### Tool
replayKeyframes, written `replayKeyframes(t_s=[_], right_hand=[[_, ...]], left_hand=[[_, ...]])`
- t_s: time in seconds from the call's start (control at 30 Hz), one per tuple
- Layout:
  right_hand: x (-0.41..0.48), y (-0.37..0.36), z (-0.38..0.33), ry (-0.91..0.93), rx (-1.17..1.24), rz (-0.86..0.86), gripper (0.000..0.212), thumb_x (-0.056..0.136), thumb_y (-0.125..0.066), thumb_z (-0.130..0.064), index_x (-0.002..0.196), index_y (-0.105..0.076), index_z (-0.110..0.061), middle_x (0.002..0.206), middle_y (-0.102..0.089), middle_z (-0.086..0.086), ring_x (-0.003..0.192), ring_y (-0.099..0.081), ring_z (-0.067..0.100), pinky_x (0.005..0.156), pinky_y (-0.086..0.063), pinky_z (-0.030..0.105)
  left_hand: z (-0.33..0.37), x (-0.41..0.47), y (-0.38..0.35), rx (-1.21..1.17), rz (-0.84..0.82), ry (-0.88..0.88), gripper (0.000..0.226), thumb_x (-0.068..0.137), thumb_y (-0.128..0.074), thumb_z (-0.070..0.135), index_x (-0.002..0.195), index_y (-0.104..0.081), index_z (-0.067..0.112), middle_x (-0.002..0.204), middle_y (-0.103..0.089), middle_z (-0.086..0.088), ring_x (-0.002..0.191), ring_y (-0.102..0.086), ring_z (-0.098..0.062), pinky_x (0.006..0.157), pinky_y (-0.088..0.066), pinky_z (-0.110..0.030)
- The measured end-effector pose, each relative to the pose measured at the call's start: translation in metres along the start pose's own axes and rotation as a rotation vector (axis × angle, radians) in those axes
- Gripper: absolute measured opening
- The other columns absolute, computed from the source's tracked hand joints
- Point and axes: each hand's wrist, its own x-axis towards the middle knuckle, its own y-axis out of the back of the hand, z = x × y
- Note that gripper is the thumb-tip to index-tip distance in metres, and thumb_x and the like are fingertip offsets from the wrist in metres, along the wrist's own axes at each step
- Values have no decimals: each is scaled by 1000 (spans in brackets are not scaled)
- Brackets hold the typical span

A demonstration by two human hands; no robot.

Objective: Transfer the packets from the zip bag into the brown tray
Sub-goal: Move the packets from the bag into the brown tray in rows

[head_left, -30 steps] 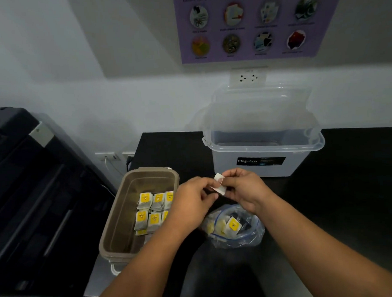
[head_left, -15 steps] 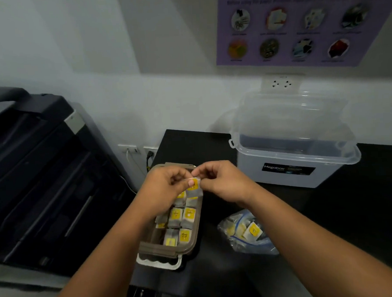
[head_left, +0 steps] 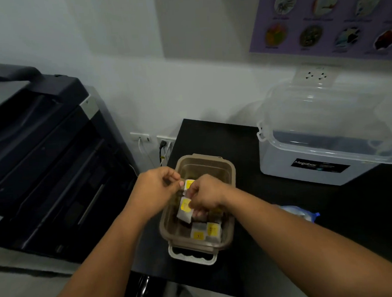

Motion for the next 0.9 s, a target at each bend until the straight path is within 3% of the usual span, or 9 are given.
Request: replayKeyframes(t_s=[0.17,0.23,0.37,0.43,0.5,0.57,0.7,0.83,0.9], right_hand=[[25,-31,1,-171,-151,-60,17,98,-62,1,113,-68,4,69,-71,13,77,-76,32,77,-62,43],[29,-38,-1,-182,-244,-55,13,98,-65,-5,108,-69,2,68,-71,8,73,-76,29,70,-61,40],[34,-47,-6,-142,-473,21,19,95,-69,-12,112,-72,-3,86,-65,9,69,-61,23,56,-49,28],[38,-51,-6,-179,-601,15,7,93,-71,-12,96,-72,-5,83,-65,9,60,-57,20,51,-46,30],[45,-54,-5,-211,-660,52,23,90,-74,-13,72,-61,-12,71,-62,6,55,-53,17,51,-45,31],[48,-55,-3,-222,-697,74,30,87,-77,-14,65,-56,-14,65,-57,4,55,-53,16,58,-46,32],[48,-58,-3,-221,-693,95,9,86,-77,-12,85,-70,-6,64,-56,4,59,-57,20,54,-46,30],[43,-56,-7,-227,-633,78,8,88,-75,-13,88,-72,-6,70,-66,5,61,-64,19,64,-57,35],[37,-43,-11,-227,-560,64,13,93,-71,-16,101,-78,-8,83,-77,6,73,-74,20,78,-64,39]], left_hand=[[-22,2,-3,-1,-11,-30,13,81,-82,25,89,-72,29,88,-65,12,66,-56,5,61,-40,-4],[-27,4,-4,-22,-5,-66,15,81,-82,23,89,-71,29,89,-63,12,66,-56,3,62,-41,-5],[-33,6,-3,-45,-22,-87,17,80,-82,24,89,-70,30,89,-61,12,69,-56,-5,67,-44,-13],[-33,6,-2,-50,-42,-92,16,82,-81,24,92,-71,29,91,-60,13,71,-56,-5,67,-44,-14],[-33,7,-1,-46,-65,-94,15,83,-80,26,94,-71,30,92,-60,14,71,-56,-5,67,-44,-15],[-34,9,0,-30,-83,-104,16,83,-80,27,94,-69,32,93,-60,14,72,-57,-5,66,-44,-14],[-37,11,3,-14,-91,-134,15,83,-79,28,92,-68,34,92,-61,13,71,-57,-5,66,-43,-14],[-31,14,6,-2,-93,-150,12,85,-77,28,93,-68,32,90,-61,14,73,-57,-5,67,-44,-16],[-27,17,7,6,-76,-162,12,86,-76,27,91,-67,33,89,-61,14,72,-57,-4,66,-43,-15]])
